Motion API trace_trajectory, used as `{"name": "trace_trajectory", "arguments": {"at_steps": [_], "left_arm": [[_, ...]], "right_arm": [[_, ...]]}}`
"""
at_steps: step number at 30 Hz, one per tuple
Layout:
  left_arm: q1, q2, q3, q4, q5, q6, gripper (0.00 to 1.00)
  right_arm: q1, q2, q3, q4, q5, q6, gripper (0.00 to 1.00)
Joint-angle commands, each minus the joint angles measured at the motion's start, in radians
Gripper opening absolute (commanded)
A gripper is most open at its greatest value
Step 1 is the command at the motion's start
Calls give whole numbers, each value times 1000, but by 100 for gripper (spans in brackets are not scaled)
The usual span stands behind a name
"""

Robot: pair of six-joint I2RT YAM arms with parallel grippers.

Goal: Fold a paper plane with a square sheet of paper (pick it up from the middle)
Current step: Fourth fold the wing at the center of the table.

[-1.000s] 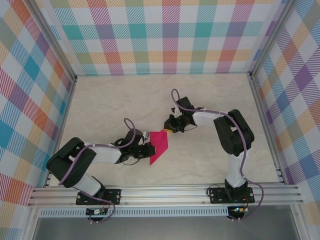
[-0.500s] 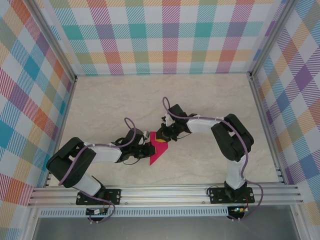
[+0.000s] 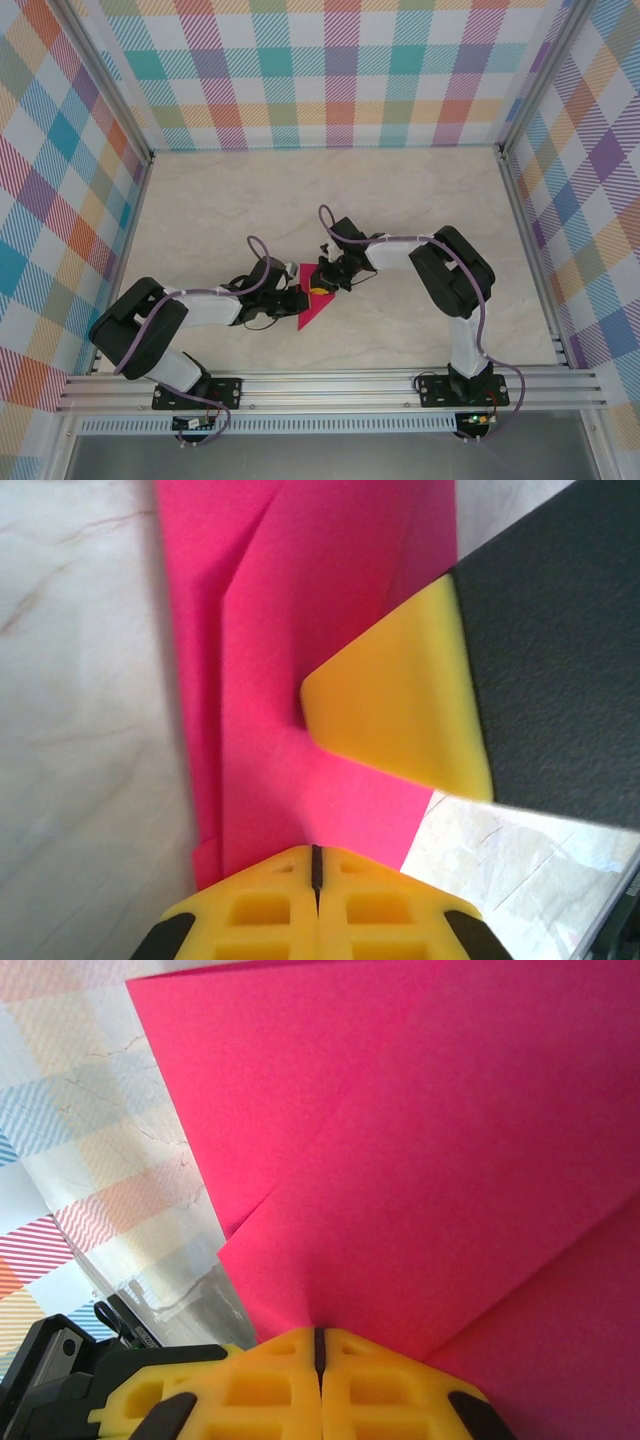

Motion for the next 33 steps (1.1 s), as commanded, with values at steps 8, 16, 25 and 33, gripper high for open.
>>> {"name": "trace_trajectory", "arguments": {"at_steps": [8,16,25,33], "left_arm": [[-2,-295,-30,-208,47,-120,20],[1,-171,-52,-30,66,-204,20],[1,-35,-125,73,93,-231,17],[1,-174,-218,-67,54,-200,19]], "right_arm": [[5,40,-44,-14,82,1,5],[5,45,-43,-13,78,1,5],[5,54,-37,-24,75,-3,5],[5,62,-37,-34,81,-10,5]]}}
